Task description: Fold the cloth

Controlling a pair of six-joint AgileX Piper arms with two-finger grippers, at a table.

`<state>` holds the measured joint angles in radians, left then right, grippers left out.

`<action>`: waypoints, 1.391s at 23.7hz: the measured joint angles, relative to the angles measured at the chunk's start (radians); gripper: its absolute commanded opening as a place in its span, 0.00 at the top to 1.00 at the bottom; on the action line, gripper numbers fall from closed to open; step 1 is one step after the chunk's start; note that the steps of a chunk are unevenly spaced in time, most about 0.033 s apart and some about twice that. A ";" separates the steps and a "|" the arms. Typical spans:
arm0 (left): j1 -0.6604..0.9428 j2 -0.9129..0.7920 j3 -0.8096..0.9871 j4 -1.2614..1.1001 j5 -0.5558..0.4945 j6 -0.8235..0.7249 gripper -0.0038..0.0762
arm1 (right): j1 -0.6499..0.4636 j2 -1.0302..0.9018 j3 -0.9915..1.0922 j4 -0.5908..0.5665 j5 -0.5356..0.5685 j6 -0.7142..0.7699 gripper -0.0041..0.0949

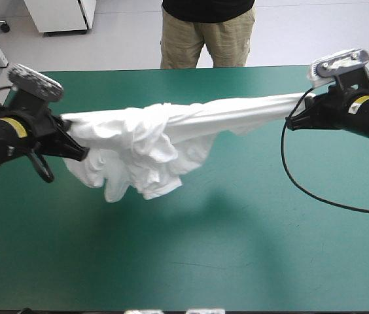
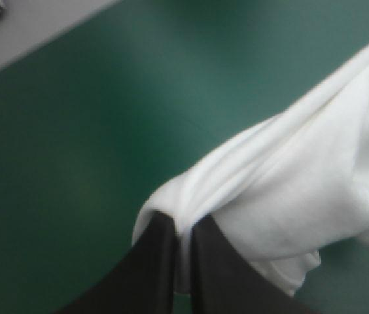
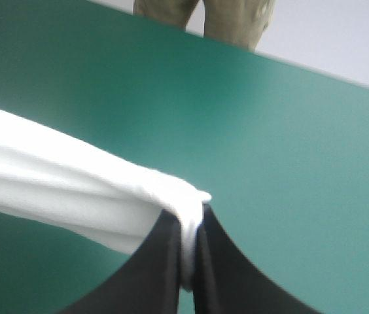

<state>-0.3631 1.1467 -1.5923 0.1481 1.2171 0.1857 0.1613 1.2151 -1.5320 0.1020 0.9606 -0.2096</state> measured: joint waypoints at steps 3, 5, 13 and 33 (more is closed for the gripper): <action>0.000 0.000 -0.168 0.049 0.017 -0.006 0.96 | 0.000 -0.031 -0.116 0.051 0.011 -0.016 0.97; -0.001 -0.001 -0.267 0.067 0.013 -0.006 0.96 | 0.000 -0.052 -0.188 0.100 0.014 -0.045 0.97; -0.001 -0.016 -0.579 0.040 -0.068 0.029 0.96 | 0.000 -0.137 -0.468 0.221 0.058 -0.127 0.97; -0.001 0.161 0.320 -0.070 -0.334 -0.002 0.96 | 0.000 -0.024 0.358 0.262 -0.077 -0.138 0.97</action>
<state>-0.3641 1.3077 -1.2727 0.0782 0.8834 0.1841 0.1613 1.1909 -1.1744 0.3638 0.8840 -0.3473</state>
